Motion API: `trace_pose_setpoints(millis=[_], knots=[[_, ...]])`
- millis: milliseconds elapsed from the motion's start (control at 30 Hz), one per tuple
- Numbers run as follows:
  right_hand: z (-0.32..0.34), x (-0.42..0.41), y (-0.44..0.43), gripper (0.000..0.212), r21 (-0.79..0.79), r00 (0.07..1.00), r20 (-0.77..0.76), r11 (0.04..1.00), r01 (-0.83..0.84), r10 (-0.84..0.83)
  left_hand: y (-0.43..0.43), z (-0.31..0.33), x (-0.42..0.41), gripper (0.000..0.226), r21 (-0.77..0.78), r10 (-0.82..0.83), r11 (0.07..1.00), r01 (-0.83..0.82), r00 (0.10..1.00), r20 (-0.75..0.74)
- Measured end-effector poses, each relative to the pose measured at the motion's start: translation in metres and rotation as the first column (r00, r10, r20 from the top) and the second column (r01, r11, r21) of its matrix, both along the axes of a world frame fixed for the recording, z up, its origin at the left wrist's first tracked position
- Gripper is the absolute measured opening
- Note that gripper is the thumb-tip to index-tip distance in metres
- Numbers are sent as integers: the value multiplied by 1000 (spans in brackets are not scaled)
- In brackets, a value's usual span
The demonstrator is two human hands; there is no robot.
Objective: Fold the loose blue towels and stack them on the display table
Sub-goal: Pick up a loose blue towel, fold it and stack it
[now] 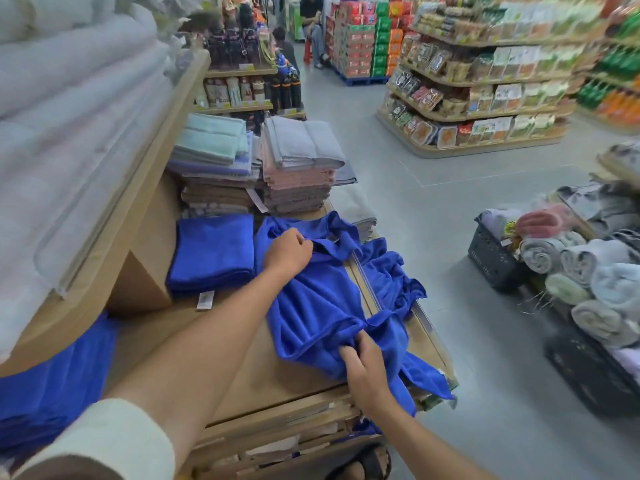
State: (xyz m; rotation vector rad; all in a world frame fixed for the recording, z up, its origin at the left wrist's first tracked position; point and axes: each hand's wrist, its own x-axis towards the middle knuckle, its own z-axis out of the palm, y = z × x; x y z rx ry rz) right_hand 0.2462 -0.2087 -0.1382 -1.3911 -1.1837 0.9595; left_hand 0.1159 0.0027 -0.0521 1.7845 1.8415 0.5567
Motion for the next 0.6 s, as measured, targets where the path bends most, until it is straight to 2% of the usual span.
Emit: trace_pose_setpoints(millis=[100,167,233,300,467,533,600], knots=[[-2,0,-1,10,25,1000,21,1000,-3,2,18,31,-3,22,-63,124,992,-109,933,338],[-2,0,0,11,40,999,38,999,-10,9,22,48,-9,21,-148,184,981,-121,816,548],[0,-1,0,14,60,998,60,998,-22,19,24,62,-15,25,-252,248,963,-98,691,678],[1,-1,0,19,61,997,70,997,-35,31,22,73,-20,27,-315,285,947,-61,610,739],[6,-1,0,25,57,998,51,998,-37,34,17,90,-24,26,-313,275,950,-16,520,808],[8,-1,-1,24,60,999,29,998,-29,27,14,95,-29,24,-305,183,939,157,525,831],[7,0,-2,26,53,1000,-3,998,-27,27,10,95,-36,31,-352,53,847,399,596,801]])
